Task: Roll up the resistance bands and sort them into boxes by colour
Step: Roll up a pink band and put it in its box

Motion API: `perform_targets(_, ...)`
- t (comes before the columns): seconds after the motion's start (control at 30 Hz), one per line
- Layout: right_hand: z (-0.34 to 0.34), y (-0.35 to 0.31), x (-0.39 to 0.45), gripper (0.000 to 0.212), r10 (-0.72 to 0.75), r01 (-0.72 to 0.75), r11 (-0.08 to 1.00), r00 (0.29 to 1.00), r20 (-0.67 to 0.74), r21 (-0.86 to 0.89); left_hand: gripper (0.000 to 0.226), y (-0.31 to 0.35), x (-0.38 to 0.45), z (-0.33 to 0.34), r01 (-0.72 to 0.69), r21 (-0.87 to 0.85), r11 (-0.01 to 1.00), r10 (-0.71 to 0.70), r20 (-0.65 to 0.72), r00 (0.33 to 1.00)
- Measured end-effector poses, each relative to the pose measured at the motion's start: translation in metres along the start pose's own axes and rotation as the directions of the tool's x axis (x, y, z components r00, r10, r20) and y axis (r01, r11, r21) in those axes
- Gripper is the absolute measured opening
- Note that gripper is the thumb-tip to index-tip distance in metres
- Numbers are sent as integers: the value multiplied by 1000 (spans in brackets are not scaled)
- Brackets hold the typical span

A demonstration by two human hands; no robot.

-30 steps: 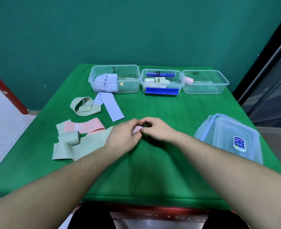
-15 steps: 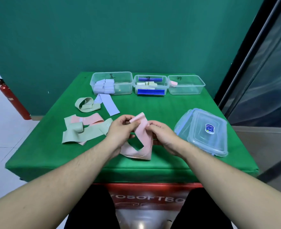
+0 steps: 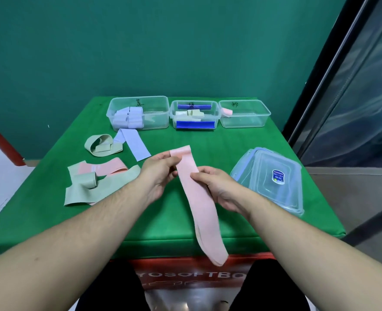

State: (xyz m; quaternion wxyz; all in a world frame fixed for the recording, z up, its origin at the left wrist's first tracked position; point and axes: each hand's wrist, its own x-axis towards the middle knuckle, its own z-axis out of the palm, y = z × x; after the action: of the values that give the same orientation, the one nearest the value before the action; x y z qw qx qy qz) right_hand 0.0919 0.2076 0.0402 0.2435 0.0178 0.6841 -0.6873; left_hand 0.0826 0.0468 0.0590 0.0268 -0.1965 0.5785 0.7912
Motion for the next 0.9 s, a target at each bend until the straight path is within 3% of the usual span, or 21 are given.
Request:
perform_targets(0.2,-17,16,49,8,-98,38,945,980,-170,-326,31,-19,57,5,35,88,996,-31,-49,998)
perform_targets(0.33,-25,12,83,10,-131,33,940,955,-268,-341,37,-20,93,15,19,59,998,-16,-53,998)
perform_targets(0.43,-28,10,106,7,-98,18,954,962,-256,-298,51,-23,109,18,-37,113,993,37,2,999)
perform_targets(0.5,-29,10,116,24,-97,20,960,959,-265,-280,60,-28,113,17,-85,183,979,82,26,996)
perform_targets(0.57,-29,12,118,35,-130,48,956,954,-270,-289,56,-33,107,13,-131,247,960,120,57,991)
perform_targets(0.7,-27,28,102,18,-241,157,928,945,-222,-337,30,-49,84,1,-242,442,864,211,118,970)
perform_targets(0.9,-24,57,45,23,-371,308,843,926,-62,-440,16,-80,30,-27,-429,593,682,276,335,901)
